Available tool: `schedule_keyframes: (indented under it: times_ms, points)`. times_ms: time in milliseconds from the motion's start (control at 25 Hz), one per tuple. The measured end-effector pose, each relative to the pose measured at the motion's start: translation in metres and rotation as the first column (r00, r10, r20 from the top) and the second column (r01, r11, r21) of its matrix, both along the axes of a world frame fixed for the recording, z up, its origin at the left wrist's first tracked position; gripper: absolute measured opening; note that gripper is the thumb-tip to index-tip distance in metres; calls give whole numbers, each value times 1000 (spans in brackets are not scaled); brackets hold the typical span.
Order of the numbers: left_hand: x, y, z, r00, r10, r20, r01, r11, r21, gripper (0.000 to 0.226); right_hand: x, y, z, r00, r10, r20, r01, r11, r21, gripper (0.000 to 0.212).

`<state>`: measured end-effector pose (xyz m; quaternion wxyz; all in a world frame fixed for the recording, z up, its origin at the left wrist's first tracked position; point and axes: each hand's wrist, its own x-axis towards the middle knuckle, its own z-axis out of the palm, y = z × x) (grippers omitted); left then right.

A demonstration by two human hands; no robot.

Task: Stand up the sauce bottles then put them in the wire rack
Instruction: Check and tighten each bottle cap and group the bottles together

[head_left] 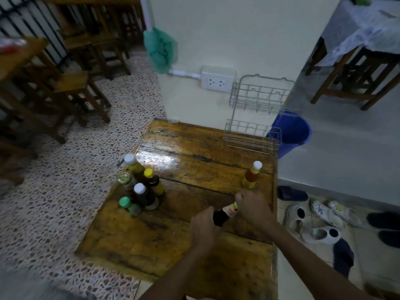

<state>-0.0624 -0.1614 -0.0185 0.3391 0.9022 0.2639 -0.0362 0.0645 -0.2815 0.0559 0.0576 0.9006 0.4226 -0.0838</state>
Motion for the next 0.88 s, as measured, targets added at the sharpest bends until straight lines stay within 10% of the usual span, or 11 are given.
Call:
schedule_keyframes:
  times_ms: [440,880]
  points:
    - [-70,110,2,989,-146,5,133,886,-444,44,-41,76,4,888,388,246,-445,860,249,40]
    - [-103,152,-26,990,-113,-82,100,983,-152,40,-103,137,-22,991,-121,55,114,987,110,63]
